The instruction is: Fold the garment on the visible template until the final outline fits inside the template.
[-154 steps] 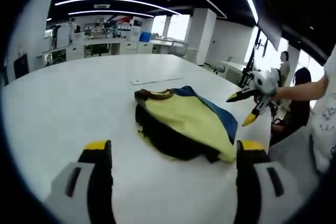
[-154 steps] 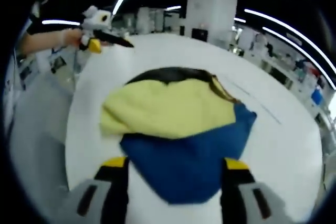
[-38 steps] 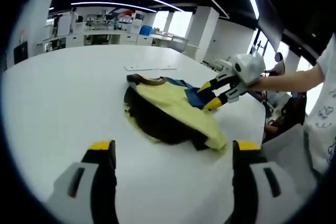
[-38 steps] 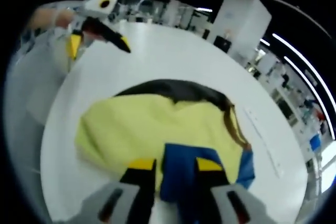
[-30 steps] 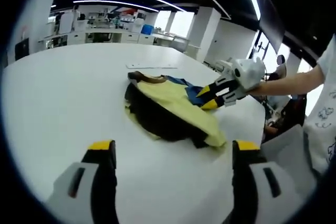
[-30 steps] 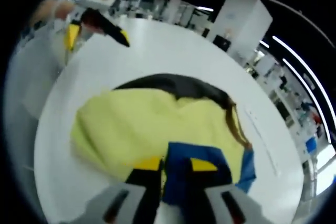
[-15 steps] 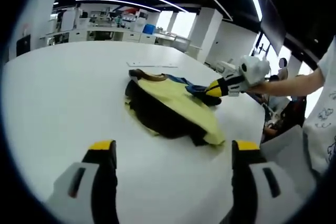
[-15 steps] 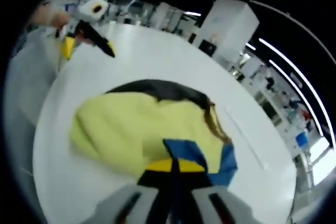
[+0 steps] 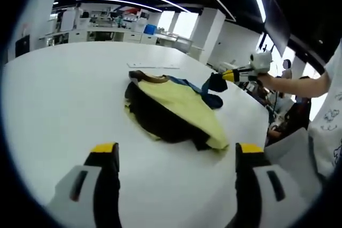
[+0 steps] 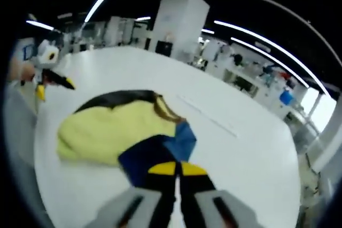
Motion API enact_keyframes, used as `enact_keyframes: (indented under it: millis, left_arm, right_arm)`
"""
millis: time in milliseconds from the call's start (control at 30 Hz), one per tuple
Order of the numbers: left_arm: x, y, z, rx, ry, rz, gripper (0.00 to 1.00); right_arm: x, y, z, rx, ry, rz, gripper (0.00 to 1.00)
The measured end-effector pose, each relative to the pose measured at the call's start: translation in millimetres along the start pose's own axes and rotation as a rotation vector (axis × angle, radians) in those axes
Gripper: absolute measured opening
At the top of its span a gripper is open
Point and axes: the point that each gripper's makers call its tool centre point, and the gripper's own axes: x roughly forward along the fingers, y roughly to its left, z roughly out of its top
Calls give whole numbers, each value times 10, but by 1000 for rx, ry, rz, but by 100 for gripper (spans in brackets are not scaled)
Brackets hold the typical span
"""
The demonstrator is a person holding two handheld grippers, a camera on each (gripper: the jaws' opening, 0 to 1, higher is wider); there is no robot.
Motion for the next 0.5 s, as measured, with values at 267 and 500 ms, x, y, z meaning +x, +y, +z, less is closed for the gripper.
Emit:
enact_keyframes:
  millis: [267,500]
  left_arm:
    - [34,-23,15,3,3,-7,87]
    - [63,-15,16,4,6,-13,86]
  right_arm:
    - [-250,-375,-180,27,33,-85,0]
    - [-426,-719,-444,68,76,-158,0]
